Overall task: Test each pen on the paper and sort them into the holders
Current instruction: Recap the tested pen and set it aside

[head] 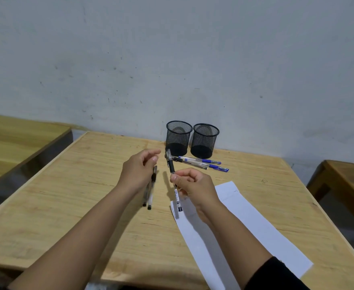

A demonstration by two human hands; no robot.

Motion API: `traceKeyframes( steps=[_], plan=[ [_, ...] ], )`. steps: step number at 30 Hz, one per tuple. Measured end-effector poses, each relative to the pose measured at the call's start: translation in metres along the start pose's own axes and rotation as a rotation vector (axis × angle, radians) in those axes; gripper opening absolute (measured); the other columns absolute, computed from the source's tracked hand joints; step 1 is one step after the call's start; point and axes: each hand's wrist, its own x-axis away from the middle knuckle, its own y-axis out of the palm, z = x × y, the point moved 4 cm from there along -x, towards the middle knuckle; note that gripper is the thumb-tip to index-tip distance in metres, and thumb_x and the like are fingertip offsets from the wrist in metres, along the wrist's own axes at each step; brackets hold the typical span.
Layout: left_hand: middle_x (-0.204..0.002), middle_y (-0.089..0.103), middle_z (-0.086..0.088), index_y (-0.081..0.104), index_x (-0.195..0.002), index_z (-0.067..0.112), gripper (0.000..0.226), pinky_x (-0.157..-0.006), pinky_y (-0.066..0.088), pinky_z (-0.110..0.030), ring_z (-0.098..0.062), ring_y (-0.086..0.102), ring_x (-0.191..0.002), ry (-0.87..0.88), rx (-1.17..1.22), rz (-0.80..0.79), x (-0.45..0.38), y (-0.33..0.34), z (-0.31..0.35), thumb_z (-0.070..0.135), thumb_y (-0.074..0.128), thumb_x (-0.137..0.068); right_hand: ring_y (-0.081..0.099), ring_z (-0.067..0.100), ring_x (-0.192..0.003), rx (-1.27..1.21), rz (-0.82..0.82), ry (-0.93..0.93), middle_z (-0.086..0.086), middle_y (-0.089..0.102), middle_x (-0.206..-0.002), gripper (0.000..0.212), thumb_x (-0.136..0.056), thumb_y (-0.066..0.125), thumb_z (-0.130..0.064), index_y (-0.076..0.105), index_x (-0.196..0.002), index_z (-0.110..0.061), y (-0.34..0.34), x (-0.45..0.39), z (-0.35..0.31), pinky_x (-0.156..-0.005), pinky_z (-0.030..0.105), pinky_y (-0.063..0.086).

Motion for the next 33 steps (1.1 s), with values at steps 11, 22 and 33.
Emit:
traceKeyframes(
  steps=[11,22,33],
  plan=[
    [-0.122,0.059,-0.008,0.059,-0.117,0.012,0.029,-0.100,0.037,-0.033,-0.023,0.045,-0.119,0.039,-0.524,0.086,0.018,-0.004,-0.077,0.022,0.048,-0.092,0.055,0.005,-0.045,0.323,0.144,0.098,-0.004,0.062,-0.062,0.012,-0.081,0.071,-0.019,0.066,-0.085,-0.008,0.030,-0.036,0.027,-0.046,0.011,0.045],
    [-0.123,0.059,-0.005,0.058,-0.119,0.012,0.031,-0.101,0.037,-0.029,-0.018,0.044,-0.121,0.071,-0.515,0.124,0.019,-0.002,-0.077,0.022,0.047,-0.092,0.070,0.027,-0.077,0.543,0.169,0.058,0.012,0.071,-0.083,0.015,-0.075,0.071,-0.018,0.058,-0.068,-0.014,0.045,-0.054,0.038,-0.071,0.034,0.057],
    [-0.117,0.061,-0.008,0.060,-0.112,0.010,0.028,-0.093,0.045,-0.035,-0.024,0.049,-0.115,0.043,-0.590,0.069,0.011,-0.002,-0.070,0.021,0.046,-0.091,0.053,0.029,-0.101,1.130,-0.007,-0.206,0.013,0.055,-0.107,0.030,-0.094,0.040,-0.019,0.060,-0.110,-0.004,0.035,-0.051,0.022,-0.080,0.032,0.042]
  ],
)
